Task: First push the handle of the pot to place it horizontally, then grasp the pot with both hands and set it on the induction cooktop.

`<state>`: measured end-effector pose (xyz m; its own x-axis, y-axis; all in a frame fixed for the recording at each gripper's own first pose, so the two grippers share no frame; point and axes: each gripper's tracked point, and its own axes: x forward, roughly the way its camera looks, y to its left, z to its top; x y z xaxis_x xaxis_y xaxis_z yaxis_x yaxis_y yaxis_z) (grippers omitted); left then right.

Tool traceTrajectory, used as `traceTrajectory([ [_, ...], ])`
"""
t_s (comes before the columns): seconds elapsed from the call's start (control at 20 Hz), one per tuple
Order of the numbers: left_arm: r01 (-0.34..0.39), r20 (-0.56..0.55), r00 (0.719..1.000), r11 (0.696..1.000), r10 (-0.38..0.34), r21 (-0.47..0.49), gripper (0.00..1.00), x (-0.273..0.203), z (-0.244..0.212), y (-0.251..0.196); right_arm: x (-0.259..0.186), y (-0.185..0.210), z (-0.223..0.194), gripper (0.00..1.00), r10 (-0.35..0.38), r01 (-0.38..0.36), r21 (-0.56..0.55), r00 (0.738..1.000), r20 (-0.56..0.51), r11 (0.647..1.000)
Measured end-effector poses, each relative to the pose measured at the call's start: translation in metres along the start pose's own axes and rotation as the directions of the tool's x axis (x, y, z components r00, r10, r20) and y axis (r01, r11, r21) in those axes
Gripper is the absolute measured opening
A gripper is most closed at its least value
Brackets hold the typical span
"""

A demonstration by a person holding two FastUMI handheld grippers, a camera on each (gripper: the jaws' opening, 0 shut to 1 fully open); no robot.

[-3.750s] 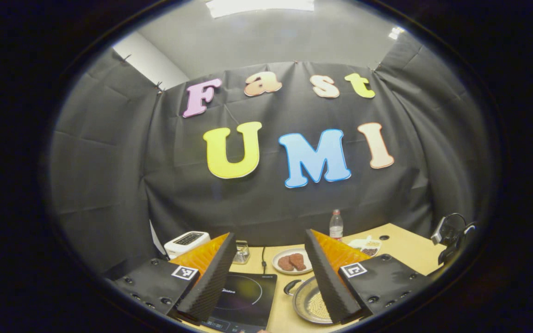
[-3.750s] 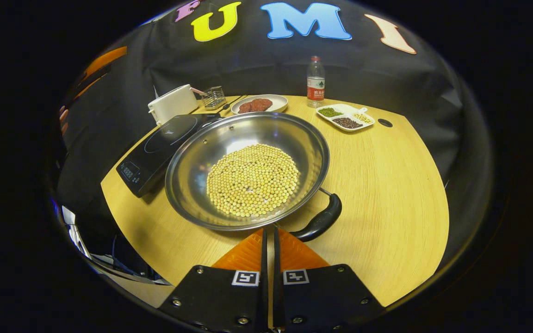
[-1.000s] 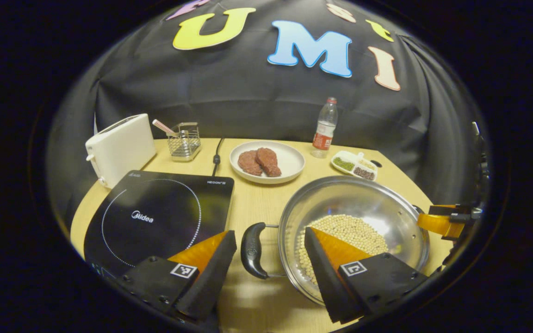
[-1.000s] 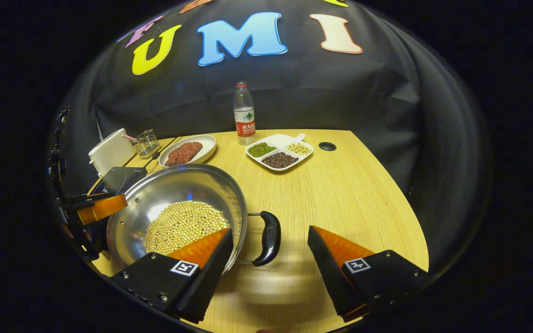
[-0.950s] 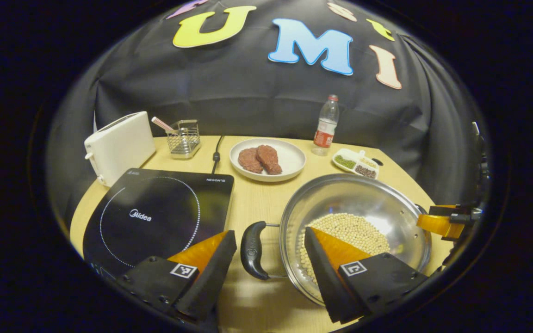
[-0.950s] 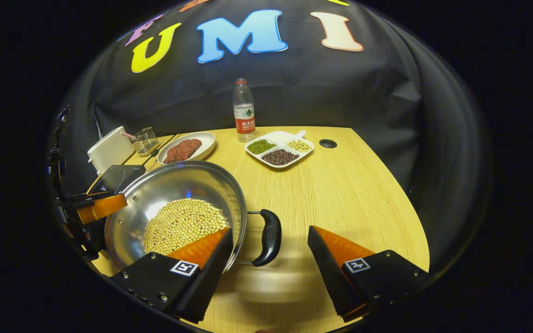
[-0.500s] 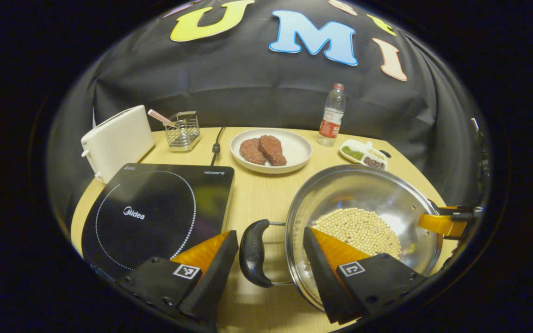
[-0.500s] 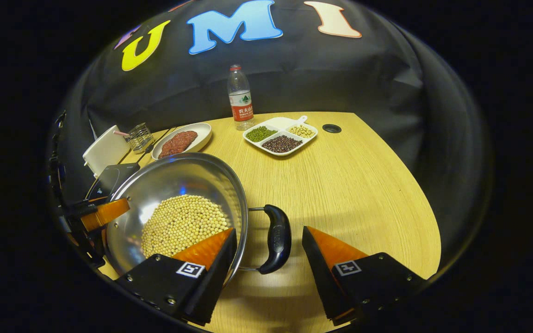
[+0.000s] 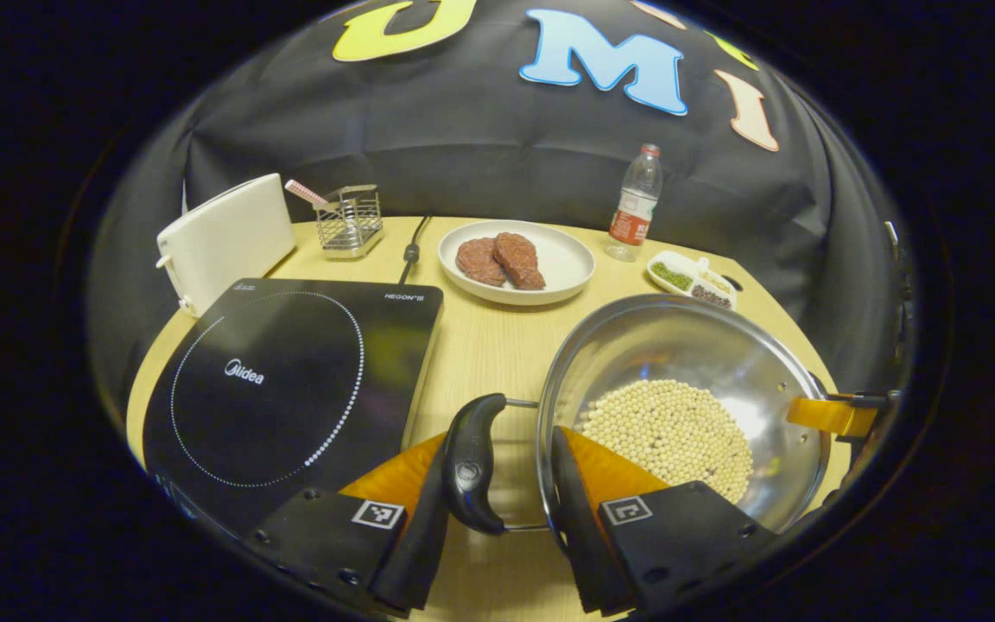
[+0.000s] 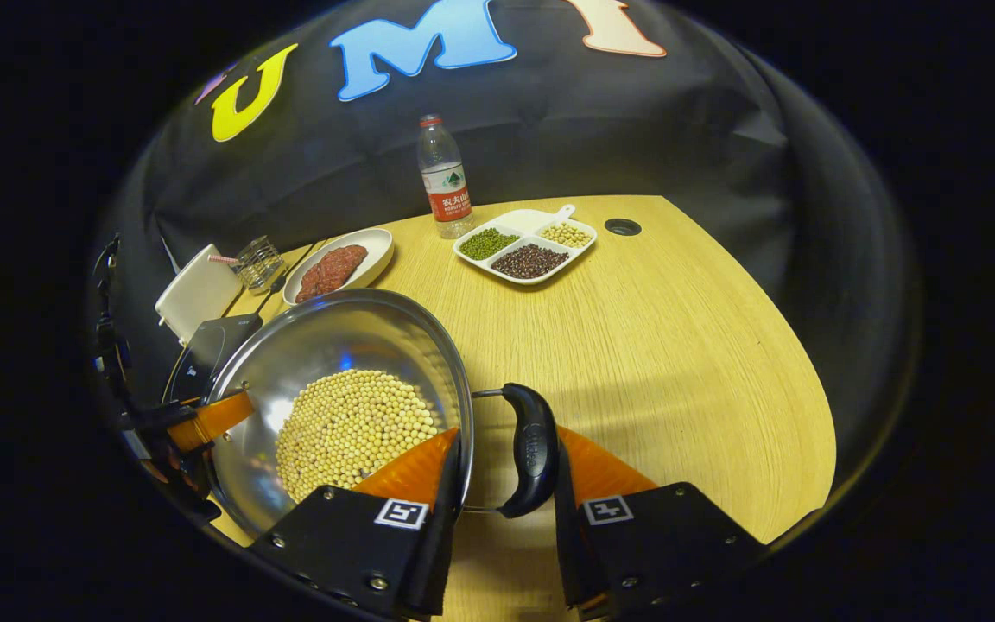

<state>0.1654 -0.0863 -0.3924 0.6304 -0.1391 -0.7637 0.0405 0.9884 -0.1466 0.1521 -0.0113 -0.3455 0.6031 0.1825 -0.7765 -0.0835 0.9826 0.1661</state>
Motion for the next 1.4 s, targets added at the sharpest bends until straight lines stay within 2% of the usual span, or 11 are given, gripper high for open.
traceTrajectory([
  [0.1, -0.006, 0.001, 1.000, 1.000, 0.006, 0.001, 0.62, 0.000, 0.001, 0.000, -0.001, 0.000, 0.000, 0.51, -0.014, 0.014, -0.032, 1.000, -0.004, 0.999],
  [0.25, -0.005, 0.012, 1.000, 1.000, 0.005, -0.013, 0.66, -0.007, 0.002, 0.001, -0.005, 0.001, 0.003, 0.51, -0.008, 0.008, -0.044, 1.000, -0.001, 0.999],
  [0.55, 0.013, 0.050, 0.999, 1.000, -0.012, -0.019, 0.66, -0.027, 0.023, 0.007, -0.035, 0.012, 0.020, 0.51, -0.019, 0.020, -0.051, 0.999, 0.031, 0.998],
  [0.6, 0.018, 0.060, 0.998, 1.000, -0.017, -0.015, 0.62, -0.030, 0.028, 0.009, -0.039, 0.016, 0.024, 0.51, -0.022, 0.024, -0.048, 0.999, 0.040, 0.999],
  [0.7, 0.025, 0.075, 0.997, 1.000, -0.025, -0.007, 0.66, -0.036, 0.038, 0.017, -0.043, 0.026, 0.028, 0.51, -0.031, 0.032, -0.036, 0.999, 0.044, 0.999],
  [0.75, 0.030, 0.078, 0.996, 1.000, -0.030, -0.002, 0.62, -0.039, 0.042, 0.023, -0.045, 0.032, 0.029, 0.51, -0.034, 0.035, -0.027, 0.998, 0.048, 0.999],
  [0.85, 0.043, 0.087, 0.995, 0.999, -0.044, 0.009, 0.66, -0.043, 0.050, 0.036, -0.049, 0.046, 0.030, 0.51, -0.039, 0.040, -0.019, 0.997, 0.059, 0.999],
  [1.1, 0.055, 0.103, 0.993, 0.998, -0.058, 0.032, 0.62, -0.052, 0.066, 0.075, -0.055, 0.083, 0.031, 0.51, -0.046, 0.045, 0.010, 0.996, 0.078, 0.999],
  [1.15, 0.056, 0.106, 0.993, 0.998, -0.059, 0.035, 0.66, -0.054, 0.067, 0.084, -0.056, 0.092, 0.030, 0.51, -0.045, 0.045, 0.013, 0.996, 0.081, 0.999],
  [1.2, 0.056, 0.109, 0.992, 0.998, -0.059, 0.035, 0.62, -0.055, 0.069, 0.093, -0.056, 0.101, 0.031, 0.51, -0.045, 0.043, 0.016, 0.996, 0.083, 0.999],
  [1.4, 0.053, 0.112, 0.992, 0.998, -0.055, 0.027, 0.62, -0.061, 0.074, 0.135, -0.055, 0.139, 0.032, 0.51, -0.041, 0.040, 0.014, 0.995, 0.090, 0.999],
])
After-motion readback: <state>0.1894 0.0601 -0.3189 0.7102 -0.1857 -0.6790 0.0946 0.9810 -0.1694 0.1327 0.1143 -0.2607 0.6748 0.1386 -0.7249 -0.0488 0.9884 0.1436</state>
